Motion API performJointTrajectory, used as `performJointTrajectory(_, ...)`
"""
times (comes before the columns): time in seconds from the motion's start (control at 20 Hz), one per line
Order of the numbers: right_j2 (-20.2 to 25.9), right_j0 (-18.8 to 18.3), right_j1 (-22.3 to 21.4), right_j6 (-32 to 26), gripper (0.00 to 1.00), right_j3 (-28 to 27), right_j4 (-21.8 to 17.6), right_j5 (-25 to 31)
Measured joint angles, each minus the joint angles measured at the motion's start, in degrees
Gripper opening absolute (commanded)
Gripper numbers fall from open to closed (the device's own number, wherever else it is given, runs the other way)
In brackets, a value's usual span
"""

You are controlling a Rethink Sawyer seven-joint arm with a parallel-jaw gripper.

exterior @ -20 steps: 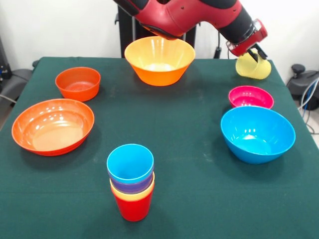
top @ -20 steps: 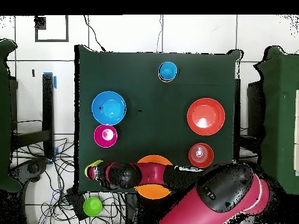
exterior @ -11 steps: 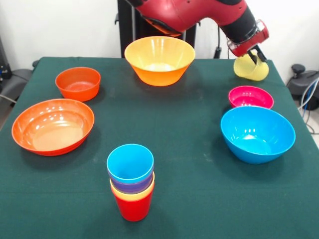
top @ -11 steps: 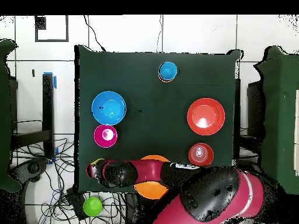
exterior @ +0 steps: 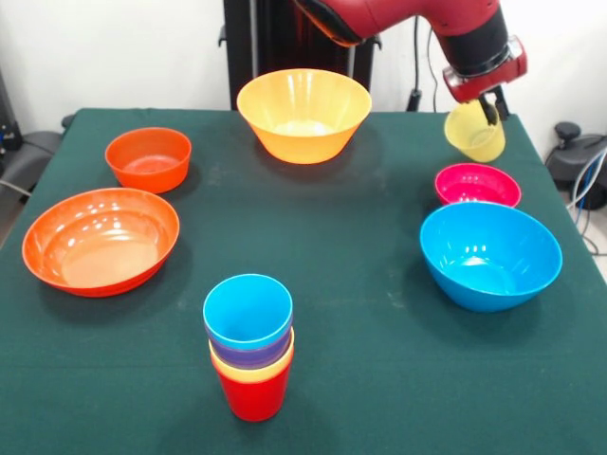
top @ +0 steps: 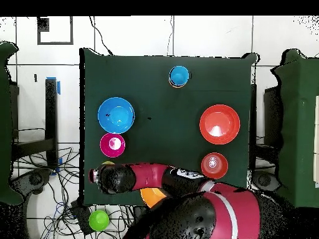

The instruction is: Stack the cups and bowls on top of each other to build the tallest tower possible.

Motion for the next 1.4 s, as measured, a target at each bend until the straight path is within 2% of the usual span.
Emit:
performJointTrajectory(0.4, -0.1, -0.9, -5.5, 0.3, 0.0, -2.2, 4.2, 10.5)
performJointTrajectory(0.8, -0.1, -1.3, -8.6, 0.3, 0.0, -3.4, 6.5, 17.9)
performJointTrajectory(1.1, -0.3, -1.2, -11.0, 0.3, 0.0, -5.0, 7.3, 23.2)
performJointTrajectory(1.4, -2.7, 0.7, -12.9, 0.3, 0.0, -9.9, 7.2, 28.6)
